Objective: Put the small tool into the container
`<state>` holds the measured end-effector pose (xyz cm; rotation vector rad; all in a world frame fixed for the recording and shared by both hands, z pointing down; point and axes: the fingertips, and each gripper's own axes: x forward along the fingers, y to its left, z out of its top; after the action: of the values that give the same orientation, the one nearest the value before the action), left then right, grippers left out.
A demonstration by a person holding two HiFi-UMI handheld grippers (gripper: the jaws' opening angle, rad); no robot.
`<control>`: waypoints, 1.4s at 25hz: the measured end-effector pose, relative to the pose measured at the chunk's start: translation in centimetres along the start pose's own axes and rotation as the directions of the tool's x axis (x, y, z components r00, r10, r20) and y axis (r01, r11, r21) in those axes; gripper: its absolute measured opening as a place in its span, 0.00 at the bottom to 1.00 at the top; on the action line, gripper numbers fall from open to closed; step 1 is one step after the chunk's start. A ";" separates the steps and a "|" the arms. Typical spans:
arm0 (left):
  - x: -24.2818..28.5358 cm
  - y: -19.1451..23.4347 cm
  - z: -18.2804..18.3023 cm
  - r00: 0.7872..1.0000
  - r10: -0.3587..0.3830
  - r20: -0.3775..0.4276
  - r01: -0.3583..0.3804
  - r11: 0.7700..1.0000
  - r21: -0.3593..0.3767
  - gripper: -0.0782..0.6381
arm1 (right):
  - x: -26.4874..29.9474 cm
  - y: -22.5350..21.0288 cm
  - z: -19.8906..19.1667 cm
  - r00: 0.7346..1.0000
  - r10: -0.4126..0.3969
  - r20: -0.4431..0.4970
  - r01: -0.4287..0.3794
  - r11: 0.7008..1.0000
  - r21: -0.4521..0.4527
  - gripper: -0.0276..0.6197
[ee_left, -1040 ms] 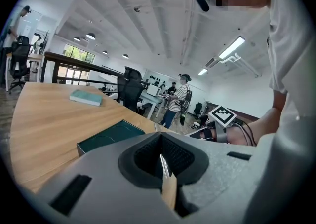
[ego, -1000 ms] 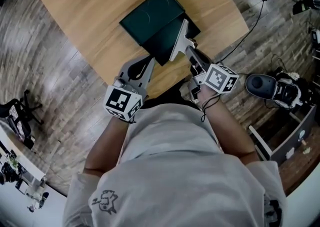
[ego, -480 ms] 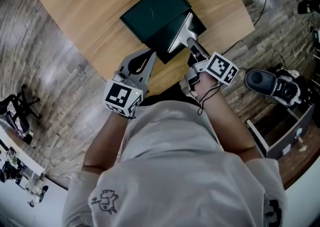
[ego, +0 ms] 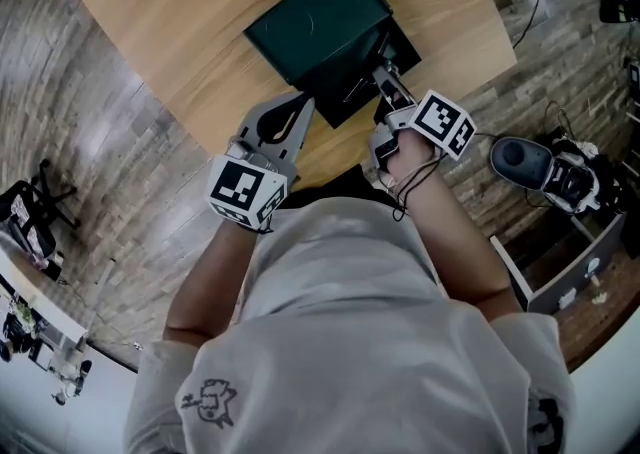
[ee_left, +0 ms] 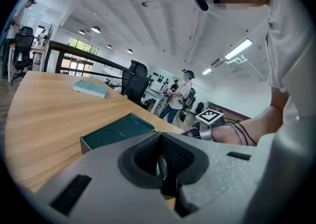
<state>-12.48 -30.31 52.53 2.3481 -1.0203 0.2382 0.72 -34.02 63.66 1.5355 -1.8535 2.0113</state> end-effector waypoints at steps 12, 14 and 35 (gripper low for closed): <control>0.2 -0.6 0.0 1.000 0.012 0.002 -0.012 1.000 -0.003 0.12 | 0.2 0.7 0.2 1.000 0.005 -0.027 -0.006 0.999 -0.040 0.29; 0.3 -1.1 0.1 1.000 0.014 0.006 -0.014 1.000 0.003 0.12 | -0.3 0.6 0.5 1.000 0.012 -0.022 -0.013 0.999 -0.047 0.29; -1.6 -8.9 1.4 0.997 0.028 0.077 -0.035 0.995 0.089 0.12 | -9.8 6.2 1.3 0.986 0.164 0.015 -0.139 0.879 -0.457 0.25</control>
<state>-7.29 -25.14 46.99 2.4404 -1.1040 0.2135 2.97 -31.22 52.55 1.3535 -2.3150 1.4317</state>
